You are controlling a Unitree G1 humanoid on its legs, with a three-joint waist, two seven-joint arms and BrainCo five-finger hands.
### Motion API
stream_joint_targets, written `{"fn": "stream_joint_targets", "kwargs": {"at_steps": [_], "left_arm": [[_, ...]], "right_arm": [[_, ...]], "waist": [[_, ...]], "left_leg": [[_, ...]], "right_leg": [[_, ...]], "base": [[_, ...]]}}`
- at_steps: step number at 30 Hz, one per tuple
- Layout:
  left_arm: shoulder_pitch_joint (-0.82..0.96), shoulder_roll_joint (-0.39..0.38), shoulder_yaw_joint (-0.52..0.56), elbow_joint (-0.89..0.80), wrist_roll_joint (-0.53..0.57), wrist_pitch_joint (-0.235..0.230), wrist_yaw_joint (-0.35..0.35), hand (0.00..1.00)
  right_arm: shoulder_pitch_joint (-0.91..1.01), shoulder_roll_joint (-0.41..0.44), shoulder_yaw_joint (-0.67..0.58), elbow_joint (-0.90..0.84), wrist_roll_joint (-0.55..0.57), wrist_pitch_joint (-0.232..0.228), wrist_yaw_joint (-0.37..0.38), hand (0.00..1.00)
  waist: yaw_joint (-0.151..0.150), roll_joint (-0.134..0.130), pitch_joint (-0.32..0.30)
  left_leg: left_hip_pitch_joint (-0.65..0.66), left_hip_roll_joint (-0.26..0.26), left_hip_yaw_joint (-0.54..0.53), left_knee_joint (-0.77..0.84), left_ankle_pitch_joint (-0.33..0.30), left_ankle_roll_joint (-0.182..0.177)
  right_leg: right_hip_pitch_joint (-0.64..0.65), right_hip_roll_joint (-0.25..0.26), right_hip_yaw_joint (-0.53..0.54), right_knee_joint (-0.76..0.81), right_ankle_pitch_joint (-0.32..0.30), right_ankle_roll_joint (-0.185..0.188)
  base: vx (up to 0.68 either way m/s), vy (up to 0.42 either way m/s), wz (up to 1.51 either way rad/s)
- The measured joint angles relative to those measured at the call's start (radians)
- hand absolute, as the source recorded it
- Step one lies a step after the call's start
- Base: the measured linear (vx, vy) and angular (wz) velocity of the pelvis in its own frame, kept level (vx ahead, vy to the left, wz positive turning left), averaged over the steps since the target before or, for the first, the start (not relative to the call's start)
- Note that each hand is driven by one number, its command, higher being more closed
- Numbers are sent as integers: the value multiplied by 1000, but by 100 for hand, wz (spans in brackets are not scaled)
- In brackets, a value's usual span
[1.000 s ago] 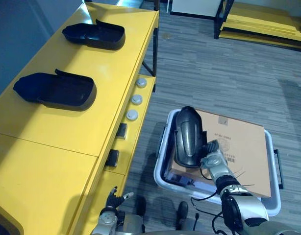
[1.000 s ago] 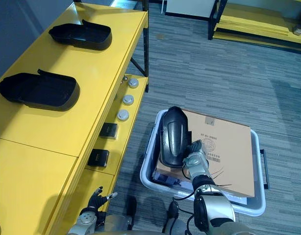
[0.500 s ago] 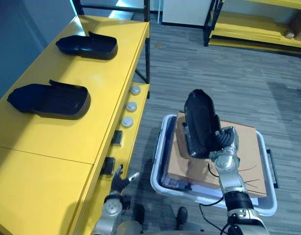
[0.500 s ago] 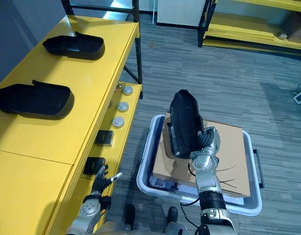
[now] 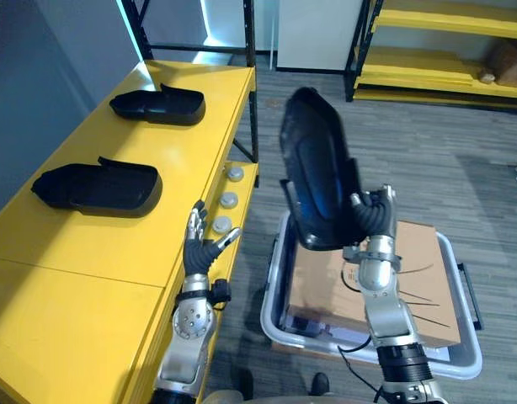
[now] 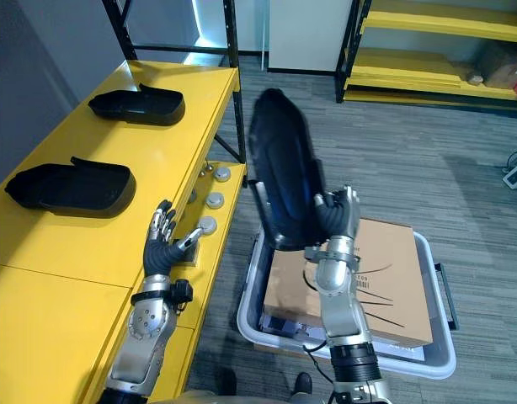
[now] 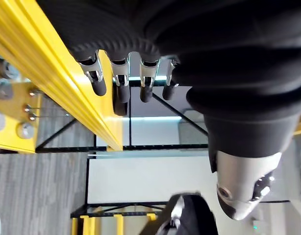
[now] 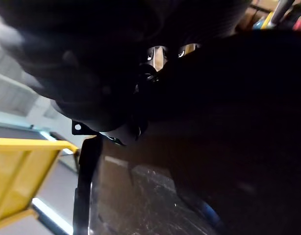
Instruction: Walk over and take plastic housings, then place them on the shelf
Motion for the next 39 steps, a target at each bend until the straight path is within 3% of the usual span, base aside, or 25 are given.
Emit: {"fn": "stream_joint_targets", "kwargs": {"at_steps": [3,9,10,23,29,30,39], "left_arm": [[-32,-20,-29,0,-10,6,27,0],[-53,-23,-32,11,-23,27,84,0],[-74,-22,-32,22,-34,36,95,100],[-111,23,-32,64,-129,54,155,100],[-114,25,-28,64,-176,55,155,100],[-114,25,-26,64,-177,54,155,100],[-113,25,-26,94,-150,59,124,100]], "right_arm": [[-25,18,79,-6,1,-1,0,100],[-25,24,123,-31,4,-1,0,100],[-24,23,132,-32,7,-1,-1,100],[-21,-57,208,-53,52,-3,1,100],[-14,-64,228,-73,51,-49,1,100],[-14,-65,228,-73,51,-53,1,0],[-14,-78,211,-73,130,-91,42,0]], "waist": [[-2,-1,-2],[-22,-6,-29],[-24,-6,-31],[-30,-6,-42],[-31,-7,-52],[-32,-7,-52],[-35,-7,-55]], "left_leg": [[1,1,6,0,0,0],[0,0,9,0,0,0],[0,0,10,0,0,0],[-2,0,14,1,0,0],[-2,0,13,1,0,0],[-2,0,13,1,0,0],[0,-1,10,1,0,0]], "right_leg": [[-2,1,5,0,1,-1],[-4,1,8,-2,1,-1],[-4,1,10,-2,2,-2],[-4,2,16,-13,9,-1],[-3,1,16,-13,9,-1],[-3,1,16,-13,9,-1],[-1,1,14,-13,9,-1]], "base": [[-51,-5,-5],[-14,-4,-1],[-21,-10,-5],[-9,-3,-1],[-10,-4,0],[0,0,0],[0,0,0]]}}
